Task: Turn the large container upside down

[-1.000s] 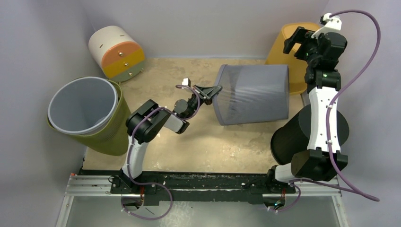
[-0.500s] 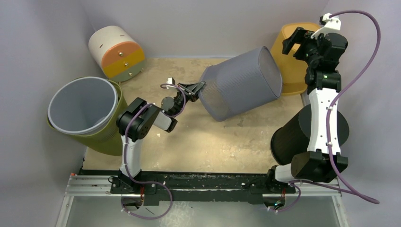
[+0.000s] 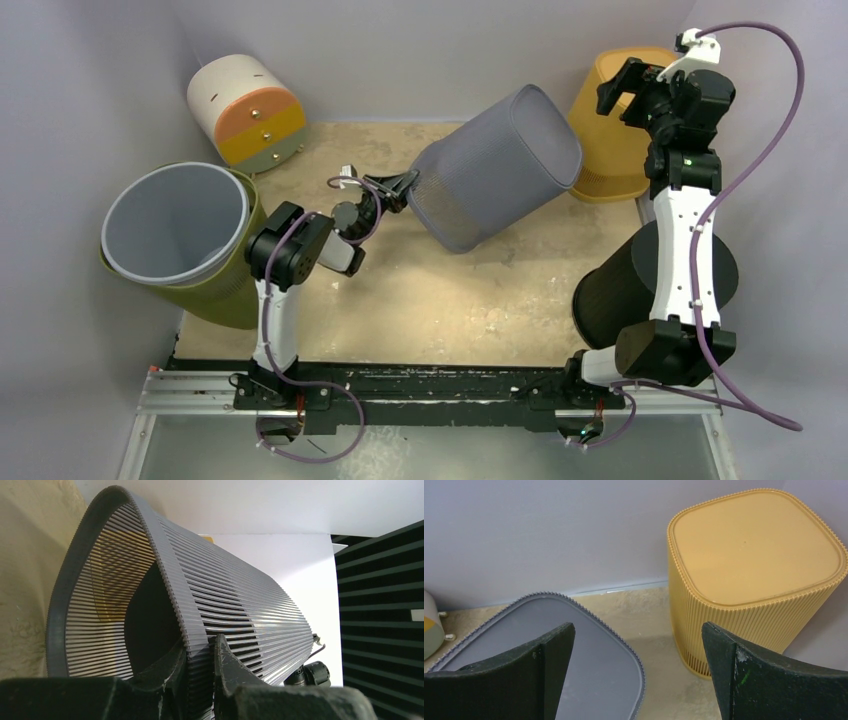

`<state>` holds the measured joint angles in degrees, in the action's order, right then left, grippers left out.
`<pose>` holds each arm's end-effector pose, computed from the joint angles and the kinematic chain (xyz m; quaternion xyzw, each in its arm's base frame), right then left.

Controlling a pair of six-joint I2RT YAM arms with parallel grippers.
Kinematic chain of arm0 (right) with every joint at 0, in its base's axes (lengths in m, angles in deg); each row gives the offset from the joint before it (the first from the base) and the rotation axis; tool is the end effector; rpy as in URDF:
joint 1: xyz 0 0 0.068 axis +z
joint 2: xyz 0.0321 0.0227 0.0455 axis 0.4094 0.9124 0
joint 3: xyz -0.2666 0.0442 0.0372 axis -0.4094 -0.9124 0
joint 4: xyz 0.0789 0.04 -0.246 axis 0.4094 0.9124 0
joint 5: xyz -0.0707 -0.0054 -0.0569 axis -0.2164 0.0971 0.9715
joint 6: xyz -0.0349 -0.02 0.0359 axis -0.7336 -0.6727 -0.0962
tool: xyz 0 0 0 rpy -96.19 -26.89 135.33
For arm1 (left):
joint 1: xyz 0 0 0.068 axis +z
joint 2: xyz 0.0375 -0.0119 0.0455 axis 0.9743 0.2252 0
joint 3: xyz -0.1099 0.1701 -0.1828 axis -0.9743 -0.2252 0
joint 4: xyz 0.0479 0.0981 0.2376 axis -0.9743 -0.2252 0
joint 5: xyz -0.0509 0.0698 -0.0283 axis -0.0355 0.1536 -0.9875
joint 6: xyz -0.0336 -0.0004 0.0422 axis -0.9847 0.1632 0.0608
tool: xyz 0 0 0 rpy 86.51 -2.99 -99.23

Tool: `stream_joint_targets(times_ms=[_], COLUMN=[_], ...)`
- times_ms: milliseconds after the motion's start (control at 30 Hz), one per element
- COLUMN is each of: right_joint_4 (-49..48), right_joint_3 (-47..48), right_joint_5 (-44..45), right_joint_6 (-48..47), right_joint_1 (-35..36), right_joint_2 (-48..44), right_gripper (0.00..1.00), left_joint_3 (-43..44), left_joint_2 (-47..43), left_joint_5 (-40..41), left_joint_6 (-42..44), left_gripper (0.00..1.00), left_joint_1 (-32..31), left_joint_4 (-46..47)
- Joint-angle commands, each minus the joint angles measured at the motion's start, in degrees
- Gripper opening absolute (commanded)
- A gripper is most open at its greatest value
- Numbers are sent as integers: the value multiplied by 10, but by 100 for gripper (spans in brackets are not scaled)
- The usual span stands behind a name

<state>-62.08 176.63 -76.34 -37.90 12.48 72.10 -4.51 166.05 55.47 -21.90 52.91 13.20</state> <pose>0.3032 -0.0562 0.4898 0.0851 0.6999 0.0680 0.7058 0.3524 -0.1655 0.1418 -0.3170 0.5336 -0.7216 0.3067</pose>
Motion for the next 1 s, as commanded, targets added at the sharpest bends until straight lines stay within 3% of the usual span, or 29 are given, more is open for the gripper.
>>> stream_joint_targets(times_ms=[0, 667, 967], right_joint_4=[-29, -40, -41], right_joint_3=[0, -20, -24], right_joint_5=[-15, -19, -20], right_joint_6=[6, 4, 3], right_joint_1=[-3, -3, -3], right_joint_2=[-15, -19, -20], right_gripper=[98, 100, 100], left_joint_3=[-20, 14, 14], left_joint_2=[45, 106, 74], left_joint_5=[-53, -92, -103], left_joint_6=[90, 108, 164], left_gripper=[0, 0, 17], left_joint_1=[11, 70, 81], left_joint_4=[105, 96, 0])
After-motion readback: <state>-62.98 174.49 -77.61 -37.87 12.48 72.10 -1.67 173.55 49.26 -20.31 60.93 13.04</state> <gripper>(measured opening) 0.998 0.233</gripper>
